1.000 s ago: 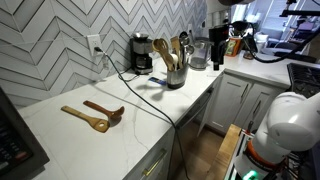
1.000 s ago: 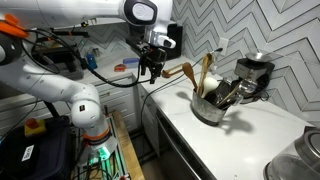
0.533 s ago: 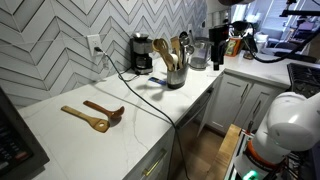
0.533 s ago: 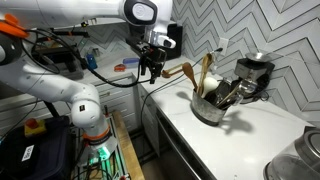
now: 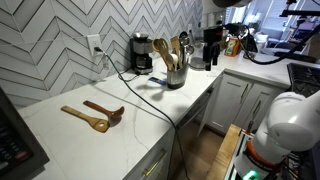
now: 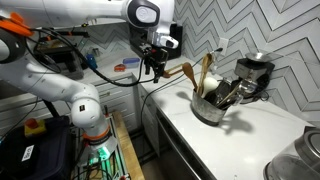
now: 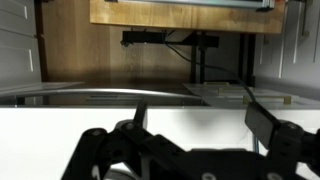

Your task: Pick up one wooden spoon from the utensil holder and put it on the kitchen counter

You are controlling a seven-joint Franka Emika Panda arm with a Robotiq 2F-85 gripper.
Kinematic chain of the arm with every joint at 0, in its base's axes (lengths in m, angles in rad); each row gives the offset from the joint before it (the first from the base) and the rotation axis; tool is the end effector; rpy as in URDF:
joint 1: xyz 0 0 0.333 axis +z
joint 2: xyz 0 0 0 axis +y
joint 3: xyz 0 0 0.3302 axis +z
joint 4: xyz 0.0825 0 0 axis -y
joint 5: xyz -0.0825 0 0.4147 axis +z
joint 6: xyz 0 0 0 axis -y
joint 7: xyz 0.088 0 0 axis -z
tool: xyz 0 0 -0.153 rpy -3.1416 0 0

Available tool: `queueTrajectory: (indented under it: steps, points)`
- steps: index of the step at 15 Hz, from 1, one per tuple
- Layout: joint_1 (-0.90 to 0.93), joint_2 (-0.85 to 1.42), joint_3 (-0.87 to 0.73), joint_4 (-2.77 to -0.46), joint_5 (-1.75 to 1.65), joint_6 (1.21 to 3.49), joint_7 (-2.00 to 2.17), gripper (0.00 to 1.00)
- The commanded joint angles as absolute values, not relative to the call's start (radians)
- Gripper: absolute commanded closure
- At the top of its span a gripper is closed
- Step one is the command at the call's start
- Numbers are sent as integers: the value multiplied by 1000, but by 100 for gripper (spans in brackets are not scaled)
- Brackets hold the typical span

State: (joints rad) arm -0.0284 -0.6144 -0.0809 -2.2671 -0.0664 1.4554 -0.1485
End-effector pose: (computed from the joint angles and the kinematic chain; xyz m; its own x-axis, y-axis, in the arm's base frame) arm 0.3503 -0.0533 0.5305 0.9785 0.0573 -0.1981 0.0565 -0.9984 -0.0099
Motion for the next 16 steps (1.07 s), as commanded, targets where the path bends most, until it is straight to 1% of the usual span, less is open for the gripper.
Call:
queueTrajectory:
  steps: [1,4,6,10,16]
  points:
    - [-16,-545,-45,-2252,21,1635,-31,0]
    - [-25,-516,-2,-2247,16,1790,43,0]
    - [-39,-504,21,-2241,-22,1853,97,0]
    - [-65,-483,50,-2230,-110,1937,188,0]
    - [-62,-414,67,-2206,-181,2015,203,0]
